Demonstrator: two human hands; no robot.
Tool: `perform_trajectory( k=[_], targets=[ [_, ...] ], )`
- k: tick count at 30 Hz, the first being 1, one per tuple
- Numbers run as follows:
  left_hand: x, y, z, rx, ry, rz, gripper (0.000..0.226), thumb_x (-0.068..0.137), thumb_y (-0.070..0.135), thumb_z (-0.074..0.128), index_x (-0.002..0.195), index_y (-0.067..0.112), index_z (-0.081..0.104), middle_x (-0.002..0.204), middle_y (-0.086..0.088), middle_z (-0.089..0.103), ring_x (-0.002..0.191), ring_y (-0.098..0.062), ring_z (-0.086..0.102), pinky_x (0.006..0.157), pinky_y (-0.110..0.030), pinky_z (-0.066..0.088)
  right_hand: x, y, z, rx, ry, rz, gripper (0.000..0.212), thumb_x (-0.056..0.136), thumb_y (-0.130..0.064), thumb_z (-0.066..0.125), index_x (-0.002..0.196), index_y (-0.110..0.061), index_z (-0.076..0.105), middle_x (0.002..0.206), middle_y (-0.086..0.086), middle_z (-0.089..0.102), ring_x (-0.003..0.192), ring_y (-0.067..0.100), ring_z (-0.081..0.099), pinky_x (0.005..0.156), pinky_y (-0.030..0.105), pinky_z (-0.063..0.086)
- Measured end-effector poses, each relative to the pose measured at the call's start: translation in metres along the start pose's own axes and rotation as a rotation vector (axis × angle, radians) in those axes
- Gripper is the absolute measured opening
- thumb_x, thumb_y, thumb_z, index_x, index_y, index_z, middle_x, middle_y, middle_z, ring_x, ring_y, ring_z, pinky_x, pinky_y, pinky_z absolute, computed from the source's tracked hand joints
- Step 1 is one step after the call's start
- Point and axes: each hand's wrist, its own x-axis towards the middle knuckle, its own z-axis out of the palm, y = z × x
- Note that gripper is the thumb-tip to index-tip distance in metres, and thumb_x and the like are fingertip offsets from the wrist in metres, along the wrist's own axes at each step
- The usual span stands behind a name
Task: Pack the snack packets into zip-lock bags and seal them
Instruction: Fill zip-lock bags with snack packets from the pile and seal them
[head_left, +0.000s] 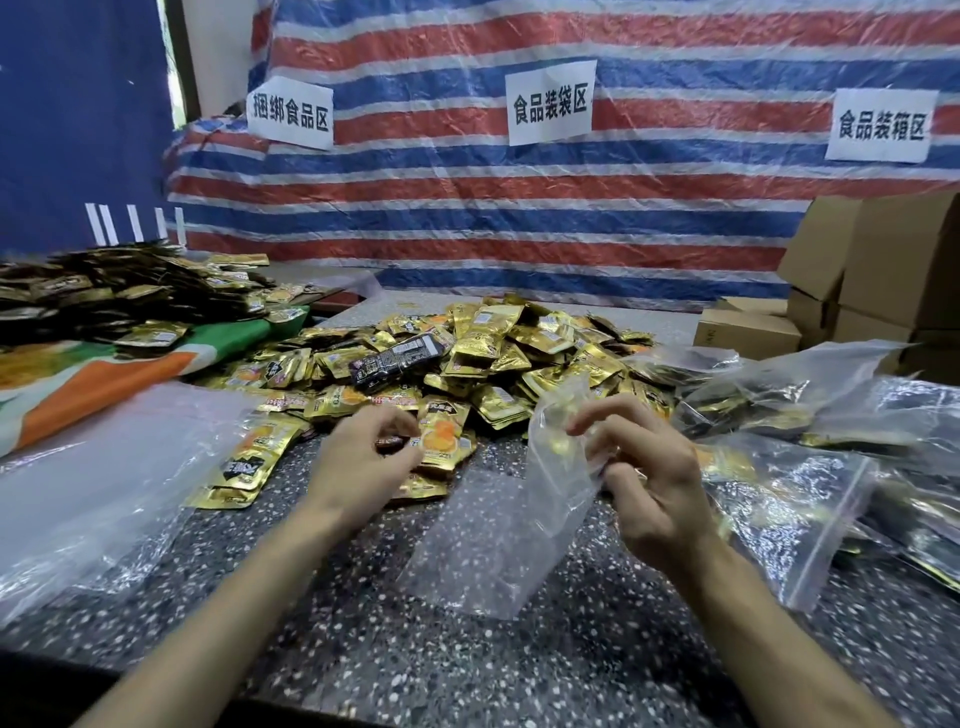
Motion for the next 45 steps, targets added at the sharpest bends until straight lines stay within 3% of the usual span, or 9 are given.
perform_trajectory(
  k=[4,7,14,19,24,28,31,36,45],
  targets=[
    [-0.007,-0.036,-0.038,0.440,-0.432,-0.176,0.091,0.062,0.079,0.062,0.140,0.036,0.041,0.133,0.013,0.038,0.124,-0.010,0.043,0.110,-0.041,0.039,0.001,0.003,0.001,-0.013,0.014,0.017,0.022,0.073,-0.015,0.037,0.064,-0.001,0.051,0.091,0.007,0.060,0.084,0.016,0.055,0.067,0.032,0.046],
    [-0.014,-0.055,-0.051,0.411,-0.365,-0.115,0.071,0.073,0.068,0.067,0.136,0.041,0.048,0.141,0.012,0.048,0.122,-0.008,0.047,0.106,-0.038,0.040,0.001,0.005,0.004,0.012,-0.003,0.030,0.021,0.073,-0.015,0.038,0.063,-0.002,0.051,0.092,0.005,0.062,0.081,0.020,0.057,0.062,0.037,0.047],
    [-0.023,-0.051,-0.061,0.252,-0.168,-0.050,0.020,0.084,0.060,0.049,0.098,0.055,0.062,0.104,0.014,0.067,0.094,-0.005,0.060,0.080,-0.030,0.047,-0.001,0.002,0.003,0.032,-0.034,0.050,0.015,0.073,-0.016,0.040,0.063,-0.013,0.051,0.097,0.007,0.065,0.087,0.014,0.060,0.066,0.023,0.048],
    [-0.026,-0.031,-0.068,-0.133,0.225,-0.125,0.035,0.088,0.066,0.045,0.088,0.043,0.070,0.081,-0.002,0.072,0.070,-0.018,0.061,0.059,-0.029,0.041,-0.003,0.000,0.005,-0.006,-0.047,0.061,0.023,0.075,-0.017,0.040,0.064,-0.003,0.055,0.095,0.007,0.062,0.082,0.019,0.058,0.060,0.030,0.047],
    [-0.019,0.017,-0.069,-0.343,0.323,-0.145,0.059,0.083,0.069,0.052,0.074,0.012,0.065,0.051,-0.005,0.063,0.038,-0.013,0.055,0.037,-0.019,0.038,-0.002,-0.005,0.009,-0.005,-0.068,0.023,0.022,0.074,-0.015,0.040,0.066,-0.002,0.056,0.094,0.007,0.061,0.081,0.019,0.057,0.057,0.032,0.046],
    [-0.018,0.065,-0.059,-0.320,0.221,0.013,0.058,0.089,0.061,0.053,0.063,0.011,0.066,0.050,-0.016,0.060,0.039,-0.021,0.056,0.035,-0.027,0.039,-0.004,-0.007,0.010,0.008,-0.083,0.030,0.020,0.075,-0.015,0.042,0.068,-0.004,0.057,0.093,0.002,0.058,0.081,0.012,0.054,0.058,0.029,0.046],
    [-0.018,0.096,-0.046,-0.198,0.233,0.154,0.066,0.093,0.053,0.056,0.065,-0.007,0.058,0.054,-0.026,0.057,0.037,-0.030,0.054,0.032,-0.027,0.036,-0.004,-0.007,0.013,0.012,-0.086,0.012,0.016,0.075,-0.012,0.045,0.072,-0.004,0.059,0.089,0.000,0.054,0.077,0.014,0.053,0.056,0.033,0.046],
    [-0.013,0.129,-0.029,0.126,0.255,0.254,0.063,0.097,0.042,0.057,0.047,0.008,0.041,0.041,-0.001,0.038,0.034,-0.012,0.032,0.042,-0.033,0.029,-0.004,-0.005,0.014,0.048,-0.019,-0.030,0.007,0.079,-0.005,0.054,0.080,-0.010,0.058,0.082,-0.005,0.051,0.068,0.006,0.049,0.056,0.019,0.040],
    [-0.013,0.140,-0.016,0.478,0.048,0.244,0.059,0.091,0.058,0.055,0.055,0.013,0.063,0.043,0.003,0.051,0.040,-0.016,0.045,0.043,-0.027,0.030,-0.003,-0.008,0.012,0.081,0.009,-0.024,0.006,0.079,-0.006,0.057,0.081,-0.003,0.062,0.085,0.005,0.056,0.071,0.020,0.055,0.055,0.035,0.048]
  ],
)
